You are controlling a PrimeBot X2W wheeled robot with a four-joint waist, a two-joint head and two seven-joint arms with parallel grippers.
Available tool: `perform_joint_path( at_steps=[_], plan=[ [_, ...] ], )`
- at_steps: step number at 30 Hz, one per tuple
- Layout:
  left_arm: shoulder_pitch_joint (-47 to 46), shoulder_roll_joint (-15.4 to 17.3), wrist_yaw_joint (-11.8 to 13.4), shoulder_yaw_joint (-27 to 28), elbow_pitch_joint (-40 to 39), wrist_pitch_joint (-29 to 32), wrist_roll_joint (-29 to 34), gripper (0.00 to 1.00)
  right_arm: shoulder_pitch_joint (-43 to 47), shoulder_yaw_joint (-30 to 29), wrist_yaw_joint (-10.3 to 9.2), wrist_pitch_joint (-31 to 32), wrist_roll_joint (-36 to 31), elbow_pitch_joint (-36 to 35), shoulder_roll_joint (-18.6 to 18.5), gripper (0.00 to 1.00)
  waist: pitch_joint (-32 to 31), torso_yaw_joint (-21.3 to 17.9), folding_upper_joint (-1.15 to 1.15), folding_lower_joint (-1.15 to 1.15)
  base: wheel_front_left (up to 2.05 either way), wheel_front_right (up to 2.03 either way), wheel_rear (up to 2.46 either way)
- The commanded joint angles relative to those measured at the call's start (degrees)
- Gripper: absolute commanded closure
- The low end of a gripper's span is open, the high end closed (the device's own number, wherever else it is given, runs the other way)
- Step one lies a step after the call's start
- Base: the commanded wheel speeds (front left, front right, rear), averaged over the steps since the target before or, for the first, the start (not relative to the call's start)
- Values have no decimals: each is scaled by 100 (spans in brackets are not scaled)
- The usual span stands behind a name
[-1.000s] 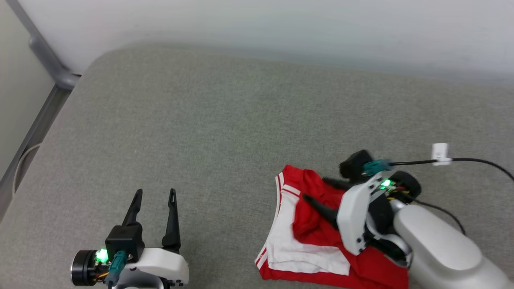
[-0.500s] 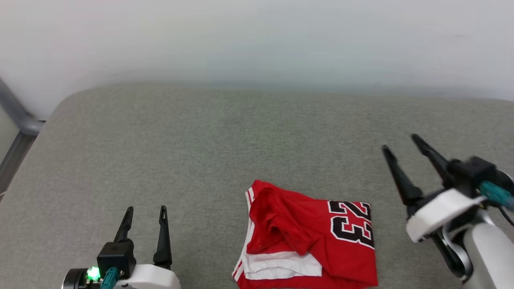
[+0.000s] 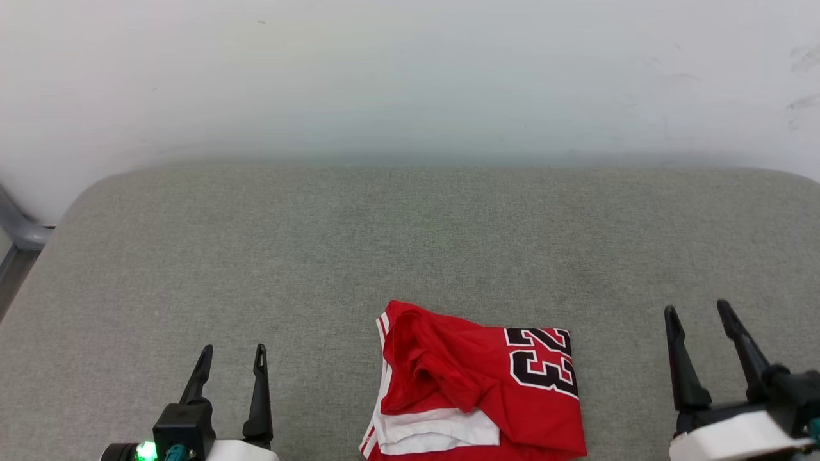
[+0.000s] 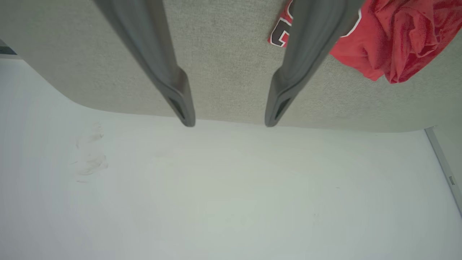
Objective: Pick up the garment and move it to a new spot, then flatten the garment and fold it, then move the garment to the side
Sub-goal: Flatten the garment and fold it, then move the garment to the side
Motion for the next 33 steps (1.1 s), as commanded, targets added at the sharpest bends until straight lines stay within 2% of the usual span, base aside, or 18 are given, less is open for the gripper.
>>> perform_joint_path(
  at_steps=[1,10,21,28,33],
  plan=[
    [64,31,-34,-9,-35,-13,36,0,148,-42,-5,-28,-62,-59,75,0,-13,11,0,0,0,0,0],
    [170,62,-119,-56,-76,-13,56,0,789,-221,-5,-86,-153,-159,400,0,-58,74,0,0,0,0,0],
    [167,64,-113,-89,-37,-13,82,0,721,-222,-5,-103,-246,-115,471,0,-84,127,0,0,0,0,0],
    [115,58,-93,-102,-40,-13,87,0,-39,-295,-5,134,-19,-341,-15,0,-72,177,0,0,0,0,0],
    [41,56,-113,-135,-21,-13,94,0,-826,11,-5,1031,642,-431,-686,0,-28,263,0,0,0,0,0]
  ],
)
